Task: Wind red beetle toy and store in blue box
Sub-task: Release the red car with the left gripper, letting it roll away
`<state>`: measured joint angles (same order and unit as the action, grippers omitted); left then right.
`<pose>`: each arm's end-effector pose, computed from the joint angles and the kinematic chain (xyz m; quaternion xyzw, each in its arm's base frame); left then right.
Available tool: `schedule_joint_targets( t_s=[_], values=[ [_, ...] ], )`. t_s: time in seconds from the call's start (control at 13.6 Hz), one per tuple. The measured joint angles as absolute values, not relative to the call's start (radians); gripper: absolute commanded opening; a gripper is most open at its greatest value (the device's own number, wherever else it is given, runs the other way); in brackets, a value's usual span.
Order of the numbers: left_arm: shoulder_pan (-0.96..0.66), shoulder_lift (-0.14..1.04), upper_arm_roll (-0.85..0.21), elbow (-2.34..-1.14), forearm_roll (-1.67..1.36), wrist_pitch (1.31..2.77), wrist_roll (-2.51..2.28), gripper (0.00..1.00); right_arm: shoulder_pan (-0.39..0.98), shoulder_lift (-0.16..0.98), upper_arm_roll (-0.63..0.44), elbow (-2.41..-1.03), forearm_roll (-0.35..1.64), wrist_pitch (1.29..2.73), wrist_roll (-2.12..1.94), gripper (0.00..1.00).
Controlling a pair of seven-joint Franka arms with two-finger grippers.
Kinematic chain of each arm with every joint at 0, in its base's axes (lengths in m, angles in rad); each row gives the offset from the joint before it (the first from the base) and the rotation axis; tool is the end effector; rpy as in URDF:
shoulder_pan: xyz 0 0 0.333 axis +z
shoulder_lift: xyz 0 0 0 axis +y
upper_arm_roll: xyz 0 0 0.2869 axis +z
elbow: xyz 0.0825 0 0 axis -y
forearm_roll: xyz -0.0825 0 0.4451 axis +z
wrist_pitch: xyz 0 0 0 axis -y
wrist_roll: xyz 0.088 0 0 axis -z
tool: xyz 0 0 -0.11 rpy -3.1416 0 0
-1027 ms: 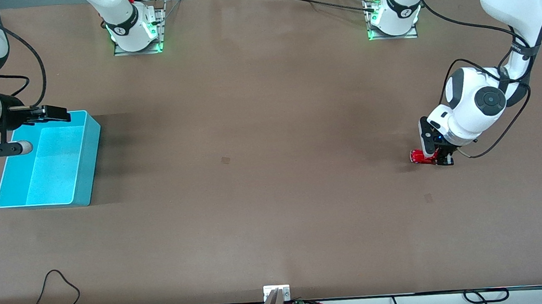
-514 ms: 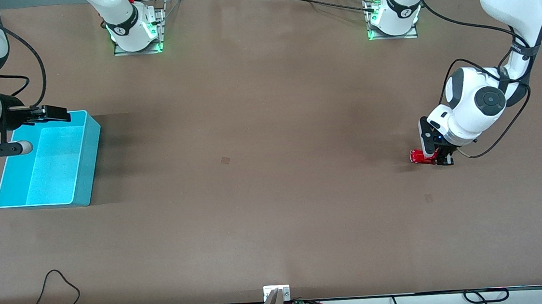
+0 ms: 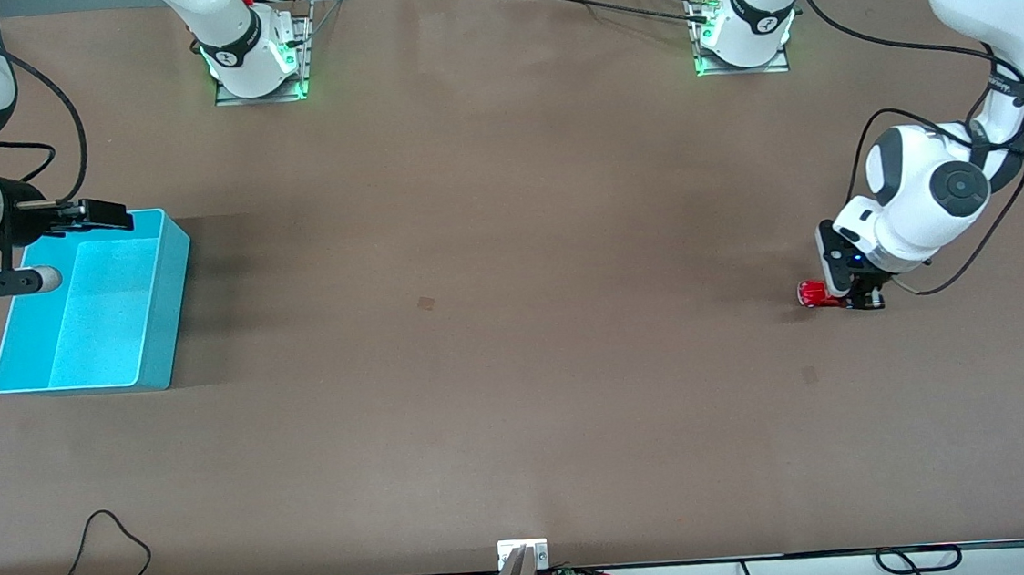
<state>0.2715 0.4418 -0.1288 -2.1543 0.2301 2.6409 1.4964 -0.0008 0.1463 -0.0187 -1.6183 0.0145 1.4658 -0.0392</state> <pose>0.5873 0.0740 0.1156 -0.7176 0.6953 0.0042 0.0400 0.6277 -0.0100 0.4690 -0.9888 -0.0093 0.1486 0.0102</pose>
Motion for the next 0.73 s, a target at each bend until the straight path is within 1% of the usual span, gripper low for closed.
schedule_joint_targets(
  t_s=[0.51, 0.59, 0.66, 0.73],
  values=[
    [0.374, 0.443, -0.13, -2.149, 0.238, 2.629, 1.581, 0.33, -0.001, 0.146, -0.019, -1.618, 0.015, 1.466, -0.039, 1.0],
    [0.394, 0.444, -0.13, -2.148, 0.238, 2.629, 1.59, 0.46, -0.001, 0.146, -0.019, -1.618, 0.015, 1.466, -0.039, 1.0],
    [0.407, 0.445, -0.13, -2.147, 0.238, 2.629, 1.596, 0.89, -0.001, 0.146, -0.019, -1.618, 0.015, 1.466, -0.039, 1.0],
    [0.413, 0.445, -0.13, -2.146, 0.238, 2.623, 1.598, 1.0, -0.001, 0.146, -0.019, -1.618, 0.015, 1.466, -0.039, 1.0]
  ],
)
